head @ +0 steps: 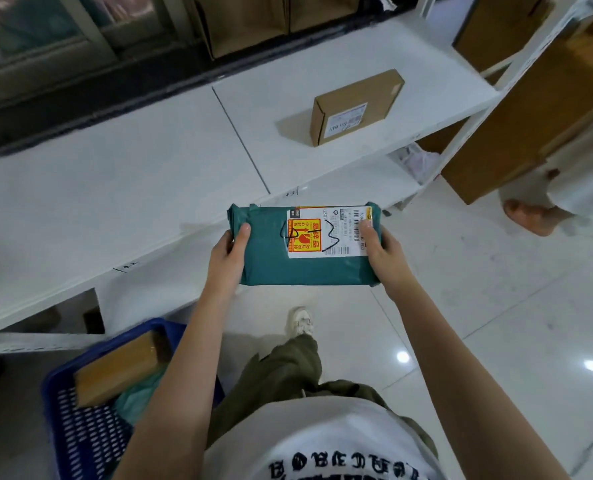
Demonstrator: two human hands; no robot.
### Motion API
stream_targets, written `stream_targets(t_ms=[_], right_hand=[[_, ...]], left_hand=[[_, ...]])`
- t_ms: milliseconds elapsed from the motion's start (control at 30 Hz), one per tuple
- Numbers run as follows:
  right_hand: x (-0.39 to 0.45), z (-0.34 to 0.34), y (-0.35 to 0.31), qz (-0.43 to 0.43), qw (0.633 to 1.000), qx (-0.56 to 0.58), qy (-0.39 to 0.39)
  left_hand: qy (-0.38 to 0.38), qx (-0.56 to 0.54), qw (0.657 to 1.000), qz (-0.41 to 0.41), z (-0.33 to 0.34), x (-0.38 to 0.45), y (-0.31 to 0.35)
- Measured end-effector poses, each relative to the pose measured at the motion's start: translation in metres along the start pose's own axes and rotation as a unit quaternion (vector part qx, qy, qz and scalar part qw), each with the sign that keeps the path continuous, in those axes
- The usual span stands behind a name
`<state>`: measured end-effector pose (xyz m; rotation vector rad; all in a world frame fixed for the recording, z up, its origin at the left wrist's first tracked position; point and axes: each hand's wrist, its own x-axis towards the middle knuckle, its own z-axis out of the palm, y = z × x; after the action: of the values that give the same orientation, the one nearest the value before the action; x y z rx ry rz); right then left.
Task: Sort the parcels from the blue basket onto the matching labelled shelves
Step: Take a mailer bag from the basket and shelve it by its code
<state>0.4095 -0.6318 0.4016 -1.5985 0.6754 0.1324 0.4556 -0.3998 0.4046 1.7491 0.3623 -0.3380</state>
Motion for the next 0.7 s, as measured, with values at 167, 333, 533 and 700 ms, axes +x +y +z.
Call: stream_targets(t_ms=[167, 333, 533, 700], right_hand=[[0.047, 0.010, -0.036, -0.002, 0.999, -0.029, -0.028], [0.077, 0.021, -0.067, -0.018, 0.996, -0.012, -0.081], [0.112, 0.030, -0.093, -0.026, 0.983, -0.045, -0.174], [0.152, 0.041, -0.109, -0.045, 0.967, -0.085, -0.235]], left_hand=[[0.030, -0.053, 0.998, -0.006, 0.001, 0.033, 0.027], [0.070, -0.098, 0.993, -0.014, -0.008, 0.056, 0.048], [0.109, -0.114, 0.986, -0.048, -0.015, 0.074, 0.060], [0.093, -0.108, 0.987, -0.072, -0.023, 0.088, 0.060]])
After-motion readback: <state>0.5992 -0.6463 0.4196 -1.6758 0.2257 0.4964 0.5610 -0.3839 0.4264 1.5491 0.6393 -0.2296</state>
